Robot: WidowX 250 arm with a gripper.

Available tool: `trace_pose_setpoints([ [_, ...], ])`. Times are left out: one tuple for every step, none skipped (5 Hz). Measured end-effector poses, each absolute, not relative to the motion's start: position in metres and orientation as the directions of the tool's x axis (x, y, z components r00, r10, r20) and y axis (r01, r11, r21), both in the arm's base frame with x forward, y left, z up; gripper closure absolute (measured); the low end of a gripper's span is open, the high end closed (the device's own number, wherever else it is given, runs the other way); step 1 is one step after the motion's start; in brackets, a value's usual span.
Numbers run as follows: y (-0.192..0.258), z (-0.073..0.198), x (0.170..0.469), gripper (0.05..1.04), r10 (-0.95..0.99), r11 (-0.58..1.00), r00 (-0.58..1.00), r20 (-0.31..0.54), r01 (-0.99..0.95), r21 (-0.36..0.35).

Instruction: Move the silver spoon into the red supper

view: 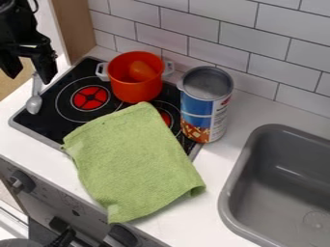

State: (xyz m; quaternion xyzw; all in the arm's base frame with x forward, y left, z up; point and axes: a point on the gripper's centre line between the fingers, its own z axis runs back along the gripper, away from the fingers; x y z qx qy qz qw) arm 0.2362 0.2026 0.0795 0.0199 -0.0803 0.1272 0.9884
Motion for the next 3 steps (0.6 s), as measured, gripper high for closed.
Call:
trace_pose_setpoints([
  [0.202, 0.072, 0.235, 0.085, 0.257, 0.965, 0.956, 0.144, -0.261, 0.007],
  [0.212, 0.066, 0.236, 0.085, 0.347, 0.935, 0.923, 0.164, -0.354, 0.011],
  [0.23, 0.056, 0.241, 0.085, 0.421, 0.904, 0.895, 0.149, -0.428, 0.016],
])
